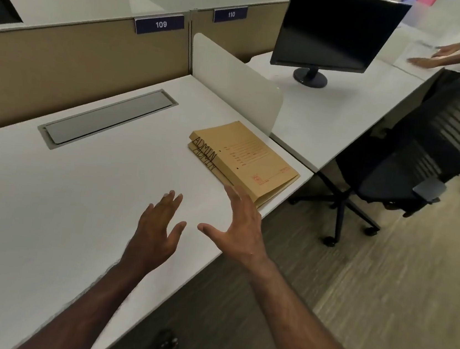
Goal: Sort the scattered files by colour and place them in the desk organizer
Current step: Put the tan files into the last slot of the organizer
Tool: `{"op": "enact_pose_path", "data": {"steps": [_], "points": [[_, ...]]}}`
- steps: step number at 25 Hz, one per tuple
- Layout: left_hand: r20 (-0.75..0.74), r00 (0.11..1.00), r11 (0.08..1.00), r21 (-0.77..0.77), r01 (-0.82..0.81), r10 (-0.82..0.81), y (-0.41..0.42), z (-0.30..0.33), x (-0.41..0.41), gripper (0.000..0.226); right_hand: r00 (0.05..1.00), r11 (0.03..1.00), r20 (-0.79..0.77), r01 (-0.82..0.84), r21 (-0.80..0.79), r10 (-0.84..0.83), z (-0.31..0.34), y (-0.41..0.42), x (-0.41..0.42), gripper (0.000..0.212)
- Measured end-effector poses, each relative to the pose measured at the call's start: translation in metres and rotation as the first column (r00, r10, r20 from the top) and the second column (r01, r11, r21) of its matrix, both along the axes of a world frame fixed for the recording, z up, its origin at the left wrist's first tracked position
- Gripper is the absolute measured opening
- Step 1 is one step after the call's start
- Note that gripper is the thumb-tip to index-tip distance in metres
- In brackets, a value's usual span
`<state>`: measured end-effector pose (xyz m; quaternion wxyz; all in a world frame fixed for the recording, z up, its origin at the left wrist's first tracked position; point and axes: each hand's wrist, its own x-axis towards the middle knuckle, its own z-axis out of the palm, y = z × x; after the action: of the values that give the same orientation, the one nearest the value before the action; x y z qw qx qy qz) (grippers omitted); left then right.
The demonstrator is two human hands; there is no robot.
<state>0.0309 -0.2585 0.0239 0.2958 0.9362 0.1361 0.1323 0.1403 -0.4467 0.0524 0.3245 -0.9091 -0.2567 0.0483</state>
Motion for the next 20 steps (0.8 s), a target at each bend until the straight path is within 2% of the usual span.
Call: {"op": "enact_pose_path", "data": {"steps": [12, 15, 20], "points": [[-0.018, 0.994, 0.990, -0.096, 0.103, -0.105, 0.013, -0.008, 0.086, 0.067, 0.994, 0.995, 0.031, 0.101, -0.024, -0.100, -0.012, -0.004, 0.082, 0.110], [-0.039, 0.996, 0.981, -0.181, 0.076, -0.084, 0.007, -0.010, 0.111, 0.065, 0.994, 0.994, 0.009, 0.105, -0.015, -0.105, -0.014, -0.008, 0.110, 0.108], [-0.036, 0.999, 0.975, -0.220, 0.018, -0.027, -0.001, -0.019, 0.156, 0.060, 0.996, 0.996, -0.027, 0.081, -0.023, -0.081, -0.023, -0.018, 0.166, 0.108]]}}
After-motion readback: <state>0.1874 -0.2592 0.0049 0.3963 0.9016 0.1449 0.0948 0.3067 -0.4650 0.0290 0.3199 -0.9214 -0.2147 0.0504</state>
